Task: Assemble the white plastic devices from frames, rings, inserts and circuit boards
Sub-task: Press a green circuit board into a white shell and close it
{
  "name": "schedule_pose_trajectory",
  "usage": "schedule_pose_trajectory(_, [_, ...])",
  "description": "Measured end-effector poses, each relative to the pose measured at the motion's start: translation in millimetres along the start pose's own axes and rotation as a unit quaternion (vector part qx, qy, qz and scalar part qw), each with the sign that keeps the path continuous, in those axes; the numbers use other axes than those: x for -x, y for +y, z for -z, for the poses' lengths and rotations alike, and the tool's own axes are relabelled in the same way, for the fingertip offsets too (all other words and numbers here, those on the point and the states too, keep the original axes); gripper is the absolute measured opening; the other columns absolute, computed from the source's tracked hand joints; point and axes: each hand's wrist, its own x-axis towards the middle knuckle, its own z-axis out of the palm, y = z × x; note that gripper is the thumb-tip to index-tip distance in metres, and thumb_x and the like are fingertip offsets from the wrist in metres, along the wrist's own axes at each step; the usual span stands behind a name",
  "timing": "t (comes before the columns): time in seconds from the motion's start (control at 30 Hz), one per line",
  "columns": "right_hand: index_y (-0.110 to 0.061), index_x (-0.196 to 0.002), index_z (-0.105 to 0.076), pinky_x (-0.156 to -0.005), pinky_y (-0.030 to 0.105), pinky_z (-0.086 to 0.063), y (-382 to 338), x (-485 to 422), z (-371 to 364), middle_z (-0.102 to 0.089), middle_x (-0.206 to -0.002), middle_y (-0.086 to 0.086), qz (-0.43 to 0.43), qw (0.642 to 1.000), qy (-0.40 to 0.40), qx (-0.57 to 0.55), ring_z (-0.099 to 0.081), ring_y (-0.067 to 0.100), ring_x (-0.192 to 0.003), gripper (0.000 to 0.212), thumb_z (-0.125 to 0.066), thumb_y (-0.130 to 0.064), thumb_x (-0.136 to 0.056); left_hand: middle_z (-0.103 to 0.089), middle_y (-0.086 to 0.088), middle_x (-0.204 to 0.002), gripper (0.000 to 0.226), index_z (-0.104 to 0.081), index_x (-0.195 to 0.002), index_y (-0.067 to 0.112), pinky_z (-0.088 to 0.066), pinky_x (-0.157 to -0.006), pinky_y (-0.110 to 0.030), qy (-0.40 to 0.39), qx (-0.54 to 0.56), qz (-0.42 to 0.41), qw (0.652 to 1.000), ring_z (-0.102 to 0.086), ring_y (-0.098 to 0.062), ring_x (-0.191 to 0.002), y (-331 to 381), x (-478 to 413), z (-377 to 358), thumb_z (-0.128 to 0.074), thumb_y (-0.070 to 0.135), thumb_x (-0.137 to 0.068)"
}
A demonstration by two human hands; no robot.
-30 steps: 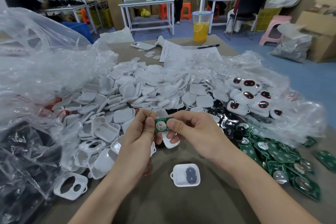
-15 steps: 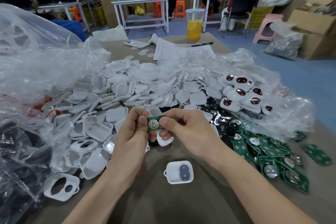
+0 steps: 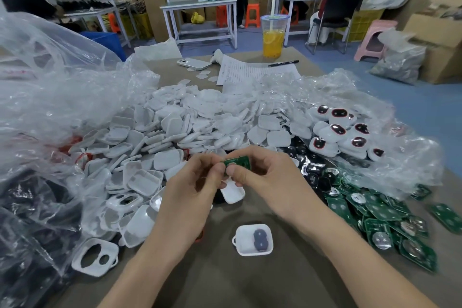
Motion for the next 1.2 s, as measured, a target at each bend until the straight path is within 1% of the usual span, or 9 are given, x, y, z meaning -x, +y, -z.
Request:
schedule_pose_trajectory(0.13, [-0.037, -0.095, -0.074, -0.084, 0.033, -0.056, -1.2, 0.2, 2.9, -0.075, -0.085, -0.005, -0.018, 1.000, 0.001, 0.019, -0.070, 0.013, -0.083, 0.013, -0.077, -0.028, -0.086, -0.076, 0.015, -0.090, 0.018, -0.068, -0.093, 0.044, -0.055, -0.076, -0.022, -0.020, -0.031, -0.015, 0.999, -0.072, -0.005, -0.086, -3.6, -1.6, 4.6, -0.065, 0.026, -0.095])
schedule_pose_trajectory(0.23, [-0.039, -0.093, -0.073, -0.078, 0.017, -0.051, -1.5, 0.2, 3.2, -0.074, -0.087, -0.014, -0.012, 0.998, -0.004, 0.055, -0.068, 0.004, -0.085, 0.014, -0.076, -0.028, -0.085, -0.073, 0.021, -0.088, 0.020, -0.067, -0.092, 0.046, -0.051, -0.071, -0.013, -0.031, -0.095, -0.039, 0.994, -0.070, -0.001, -0.082, -7.7, -2.5, 8.6, -0.068, 0.026, -0.093])
schedule_pose_trajectory(0.33, [-0.039, -0.091, -0.074, -0.073, 0.009, -0.046, -2.0, 0.4, 2.8, -0.073, -0.086, -0.020, -0.009, 0.997, -0.006, 0.074, -0.067, -0.002, -0.084, 0.014, -0.076, -0.026, -0.085, -0.069, 0.025, -0.086, 0.007, -0.063, -0.090, 0.044, -0.050, -0.064, -0.015, -0.031, -0.159, -0.053, 0.985, -0.067, 0.000, -0.079, -10.7, -2.8, 11.0, -0.064, 0.036, -0.089])
schedule_pose_trajectory(0.47, [-0.043, -0.096, -0.073, -0.076, 0.014, -0.049, -1.9, 2.1, 0.8, -0.073, -0.089, -0.023, 0.004, 0.996, 0.001, 0.090, -0.067, -0.002, -0.087, 0.019, -0.075, -0.027, -0.086, -0.062, 0.022, -0.081, 0.010, -0.053, -0.082, 0.038, -0.045, -0.058, -0.018, -0.018, -0.214, -0.095, 0.972, -0.062, -0.007, -0.068, -8.4, -1.1, 11.6, -0.056, 0.047, -0.084])
schedule_pose_trajectory(0.57, [-0.050, -0.097, -0.069, -0.077, 0.014, -0.049, -3.5, 2.9, -0.9, -0.072, -0.088, -0.028, 0.023, 0.995, 0.012, 0.098, -0.067, -0.005, -0.087, 0.027, -0.075, -0.026, -0.085, -0.057, 0.023, -0.077, 0.017, -0.049, -0.076, 0.033, -0.037, -0.052, -0.014, -0.013, -0.222, -0.111, 0.969, -0.050, -0.004, -0.051, -4.7, 0.0, 11.6, -0.063, 0.034, -0.085])
schedule_pose_trajectory(0.83, [-0.056, -0.089, -0.072, -0.073, 0.025, -0.052, -3.9, 3.2, -6.0, -0.074, -0.079, -0.023, 0.035, 0.995, 0.036, 0.084, -0.069, 0.010, -0.075, 0.030, -0.079, -0.027, -0.083, -0.054, 0.016, -0.061, 0.018, -0.052, -0.072, 0.026, -0.035, -0.052, -0.027, -0.008, -0.214, -0.087, 0.973, -0.042, -0.001, -0.044, -0.8, 2.6, 13.8, -0.065, 0.027, -0.084])
schedule_pose_trajectory(0.97, [-0.058, -0.085, -0.073, -0.075, 0.027, -0.052, -4.7, 4.4, -5.7, -0.075, -0.079, -0.018, 0.018, 0.997, 0.029, 0.068, -0.070, 0.014, -0.078, 0.032, -0.080, -0.026, -0.081, -0.058, 0.015, -0.071, 0.015, -0.053, -0.074, 0.026, -0.038, -0.050, -0.029, -0.019, -0.212, -0.098, 0.972, -0.042, -0.001, -0.044, -0.9, 2.4, 18.5, -0.064, 0.031, -0.084])
schedule_pose_trajectory(1.1, [-0.039, -0.085, -0.078, -0.066, 0.011, -0.048, -8.8, 1.4, -1.5, -0.072, -0.070, -0.015, -0.019, 1.000, 0.002, 0.011, -0.065, 0.000, -0.068, 0.024, -0.081, -0.016, -0.079, -0.060, 0.015, -0.072, 0.012, -0.054, -0.081, 0.029, -0.044, -0.048, -0.023, -0.056, -0.177, -0.088, 0.979, -0.050, 0.000, -0.046, -0.9, 4.0, 20.2, -0.062, 0.031, -0.090])
schedule_pose_trajectory(1.2, [-0.023, -0.084, -0.080, -0.064, 0.011, -0.050, -13.9, -1.8, 2.5, -0.074, -0.070, -0.002, -0.033, 0.996, -0.016, -0.085, -0.067, 0.004, -0.063, 0.016, -0.081, -0.008, -0.080, -0.063, 0.013, -0.081, 0.011, -0.058, -0.089, 0.031, -0.044, -0.048, -0.015, -0.044, -0.088, -0.060, 0.993, -0.050, 0.003, -0.052, 1.5, 3.0, 15.7, -0.056, 0.038, -0.097])
